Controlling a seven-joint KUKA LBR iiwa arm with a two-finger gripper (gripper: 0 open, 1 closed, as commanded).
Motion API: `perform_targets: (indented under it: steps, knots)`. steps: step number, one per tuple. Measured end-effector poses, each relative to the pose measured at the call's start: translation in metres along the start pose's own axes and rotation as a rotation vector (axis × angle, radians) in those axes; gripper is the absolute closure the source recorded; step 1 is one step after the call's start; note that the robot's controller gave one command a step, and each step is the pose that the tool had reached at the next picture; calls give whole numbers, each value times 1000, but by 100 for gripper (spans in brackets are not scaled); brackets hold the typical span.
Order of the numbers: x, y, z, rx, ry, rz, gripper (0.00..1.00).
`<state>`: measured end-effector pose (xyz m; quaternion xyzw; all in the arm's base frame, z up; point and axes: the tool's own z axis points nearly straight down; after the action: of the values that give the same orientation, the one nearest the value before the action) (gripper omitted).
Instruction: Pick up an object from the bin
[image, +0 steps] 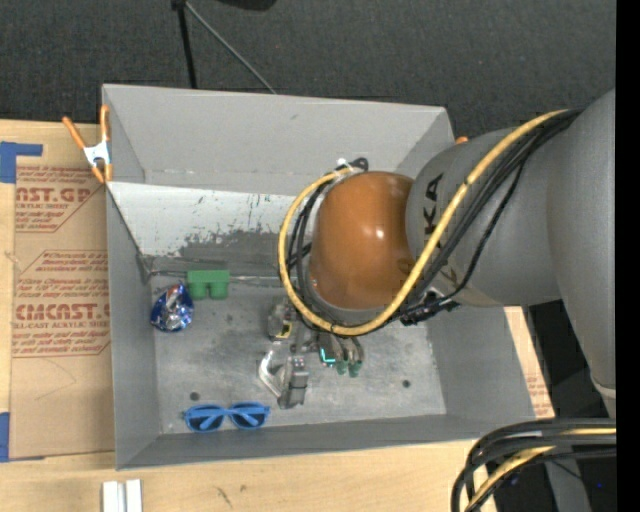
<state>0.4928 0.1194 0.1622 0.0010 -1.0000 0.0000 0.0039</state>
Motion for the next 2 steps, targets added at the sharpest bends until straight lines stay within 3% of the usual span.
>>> perform_targets:
  steps: [1,2]
  knots:
    - [2,20,94,-1,-12,-189,0]
    - [9,29,91,-1,-22,-183,0]
